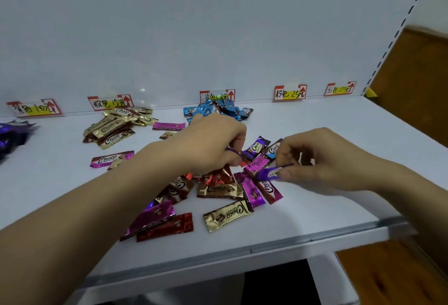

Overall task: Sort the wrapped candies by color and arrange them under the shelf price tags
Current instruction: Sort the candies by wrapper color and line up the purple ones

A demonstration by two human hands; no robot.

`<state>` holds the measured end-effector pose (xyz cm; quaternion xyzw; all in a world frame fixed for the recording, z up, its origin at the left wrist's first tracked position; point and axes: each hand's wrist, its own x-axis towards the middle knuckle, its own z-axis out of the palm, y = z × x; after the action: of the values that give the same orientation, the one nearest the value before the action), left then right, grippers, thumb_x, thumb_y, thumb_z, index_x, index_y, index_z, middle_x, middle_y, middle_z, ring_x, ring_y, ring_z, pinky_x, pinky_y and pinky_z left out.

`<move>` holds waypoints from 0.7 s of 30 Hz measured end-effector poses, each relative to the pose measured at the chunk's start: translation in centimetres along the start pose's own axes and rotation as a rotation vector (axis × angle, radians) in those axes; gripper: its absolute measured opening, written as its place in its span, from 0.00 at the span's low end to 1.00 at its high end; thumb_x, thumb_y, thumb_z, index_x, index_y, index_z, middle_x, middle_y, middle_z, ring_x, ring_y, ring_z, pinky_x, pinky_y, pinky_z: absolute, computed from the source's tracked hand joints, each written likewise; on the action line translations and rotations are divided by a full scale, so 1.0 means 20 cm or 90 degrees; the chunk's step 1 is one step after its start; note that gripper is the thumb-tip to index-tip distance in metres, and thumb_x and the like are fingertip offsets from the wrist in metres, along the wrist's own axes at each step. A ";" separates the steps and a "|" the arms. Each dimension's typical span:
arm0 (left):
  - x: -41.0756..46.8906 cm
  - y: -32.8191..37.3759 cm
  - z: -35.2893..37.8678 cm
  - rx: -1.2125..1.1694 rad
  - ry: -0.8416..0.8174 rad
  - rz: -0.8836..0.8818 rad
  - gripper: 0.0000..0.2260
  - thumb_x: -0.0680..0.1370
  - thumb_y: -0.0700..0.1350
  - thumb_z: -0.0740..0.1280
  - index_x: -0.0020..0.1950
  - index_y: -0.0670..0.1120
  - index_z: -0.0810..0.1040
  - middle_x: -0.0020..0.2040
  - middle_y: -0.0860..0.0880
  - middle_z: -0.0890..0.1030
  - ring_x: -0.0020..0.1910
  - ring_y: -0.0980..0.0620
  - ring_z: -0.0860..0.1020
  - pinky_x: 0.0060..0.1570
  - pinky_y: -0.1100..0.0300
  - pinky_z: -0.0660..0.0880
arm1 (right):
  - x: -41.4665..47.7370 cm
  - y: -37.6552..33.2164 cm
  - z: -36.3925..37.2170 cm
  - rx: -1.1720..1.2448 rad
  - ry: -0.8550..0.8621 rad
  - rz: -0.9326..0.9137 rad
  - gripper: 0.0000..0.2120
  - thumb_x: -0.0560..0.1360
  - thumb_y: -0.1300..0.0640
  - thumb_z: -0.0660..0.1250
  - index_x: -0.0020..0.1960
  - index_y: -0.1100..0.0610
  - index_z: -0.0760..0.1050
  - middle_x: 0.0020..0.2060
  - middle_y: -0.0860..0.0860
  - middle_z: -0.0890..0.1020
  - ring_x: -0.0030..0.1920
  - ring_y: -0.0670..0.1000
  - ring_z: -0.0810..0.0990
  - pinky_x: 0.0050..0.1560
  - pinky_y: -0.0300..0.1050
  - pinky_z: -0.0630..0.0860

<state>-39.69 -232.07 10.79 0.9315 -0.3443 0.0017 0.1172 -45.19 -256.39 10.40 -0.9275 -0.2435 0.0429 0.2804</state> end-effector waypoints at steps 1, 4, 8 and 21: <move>-0.01 0.00 -0.01 -0.056 0.030 -0.006 0.07 0.76 0.52 0.74 0.47 0.54 0.77 0.40 0.59 0.76 0.42 0.64 0.74 0.42 0.64 0.65 | 0.01 -0.01 -0.01 0.059 0.023 0.010 0.05 0.72 0.52 0.76 0.45 0.50 0.81 0.39 0.49 0.84 0.39 0.50 0.80 0.37 0.41 0.76; -0.06 -0.03 -0.06 -0.223 0.151 -0.052 0.05 0.77 0.49 0.73 0.51 0.55 0.78 0.40 0.57 0.77 0.40 0.58 0.78 0.39 0.61 0.73 | 0.04 -0.03 -0.03 0.200 0.099 0.062 0.04 0.72 0.60 0.76 0.46 0.58 0.82 0.36 0.55 0.85 0.35 0.52 0.81 0.35 0.43 0.77; -0.15 -0.15 -0.10 -0.318 0.235 -0.147 0.04 0.77 0.46 0.72 0.51 0.53 0.81 0.41 0.51 0.81 0.41 0.48 0.83 0.48 0.50 0.80 | 0.17 -0.09 -0.01 0.237 0.111 0.138 0.04 0.74 0.63 0.74 0.48 0.58 0.82 0.35 0.54 0.86 0.34 0.47 0.82 0.33 0.40 0.76; -0.88 -0.74 -0.19 -0.298 0.492 -0.484 0.04 0.77 0.44 0.73 0.42 0.49 0.82 0.39 0.49 0.83 0.35 0.50 0.78 0.38 0.58 0.70 | 0.92 -0.63 0.32 0.268 0.027 0.055 0.03 0.72 0.62 0.77 0.44 0.60 0.84 0.32 0.56 0.85 0.33 0.51 0.84 0.42 0.47 0.84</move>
<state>-43.21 -209.03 9.82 0.8707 0.0900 0.2228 0.4291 -35.92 -235.32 12.92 -0.8587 -0.1830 0.0857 0.4709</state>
